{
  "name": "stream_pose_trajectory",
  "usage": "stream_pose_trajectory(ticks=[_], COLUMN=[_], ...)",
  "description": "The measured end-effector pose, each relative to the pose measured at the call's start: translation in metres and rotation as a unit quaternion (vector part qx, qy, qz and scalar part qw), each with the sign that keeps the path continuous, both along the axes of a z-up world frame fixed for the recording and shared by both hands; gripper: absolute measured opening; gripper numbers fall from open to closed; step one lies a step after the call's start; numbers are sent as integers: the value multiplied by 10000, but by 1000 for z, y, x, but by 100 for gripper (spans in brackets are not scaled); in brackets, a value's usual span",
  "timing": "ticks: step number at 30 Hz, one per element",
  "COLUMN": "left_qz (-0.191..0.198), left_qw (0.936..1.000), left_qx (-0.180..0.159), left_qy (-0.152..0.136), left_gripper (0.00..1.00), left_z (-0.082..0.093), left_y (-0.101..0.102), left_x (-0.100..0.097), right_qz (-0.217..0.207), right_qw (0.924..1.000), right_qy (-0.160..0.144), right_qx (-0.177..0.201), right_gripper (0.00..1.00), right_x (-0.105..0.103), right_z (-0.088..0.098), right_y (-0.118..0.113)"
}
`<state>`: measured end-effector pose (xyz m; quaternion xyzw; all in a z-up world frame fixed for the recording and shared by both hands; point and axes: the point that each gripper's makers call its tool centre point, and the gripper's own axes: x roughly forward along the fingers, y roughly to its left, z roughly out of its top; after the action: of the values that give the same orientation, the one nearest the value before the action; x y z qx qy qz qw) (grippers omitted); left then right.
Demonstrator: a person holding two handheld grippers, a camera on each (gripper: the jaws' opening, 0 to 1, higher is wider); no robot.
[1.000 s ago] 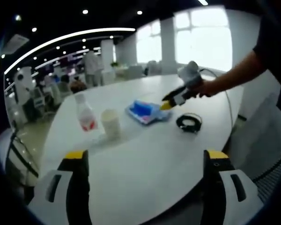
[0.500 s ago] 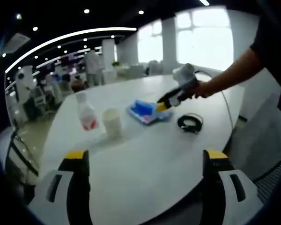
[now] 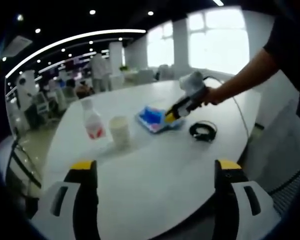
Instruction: Arrange the tabletop items into an orderly group along one side of the table until the central work area is clear of visible clutter.
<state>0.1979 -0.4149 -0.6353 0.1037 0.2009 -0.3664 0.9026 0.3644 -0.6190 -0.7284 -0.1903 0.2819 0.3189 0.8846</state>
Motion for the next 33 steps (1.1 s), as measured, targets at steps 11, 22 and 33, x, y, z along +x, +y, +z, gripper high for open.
stream_pose_trajectory(ticks=[11, 22, 33], left_qz=[3, -37, 2], left_qw=[10000, 10000, 10000], left_qx=[11, 25, -35], left_qy=[-34, -2, -4], left_gripper=[92, 93, 95], left_z=[1, -1, 1], left_y=[1, 0, 1], left_x=[1, 0, 1], right_qz=[608, 571, 540], right_qw=[9968, 9958, 9944], right_qy=[-421, -628, -836], right_qx=[-318, -351, -359], right_gripper=[0, 0, 0], right_x=[-4, -5, -3], right_z=[16, 27, 42], right_y=[13, 12, 10])
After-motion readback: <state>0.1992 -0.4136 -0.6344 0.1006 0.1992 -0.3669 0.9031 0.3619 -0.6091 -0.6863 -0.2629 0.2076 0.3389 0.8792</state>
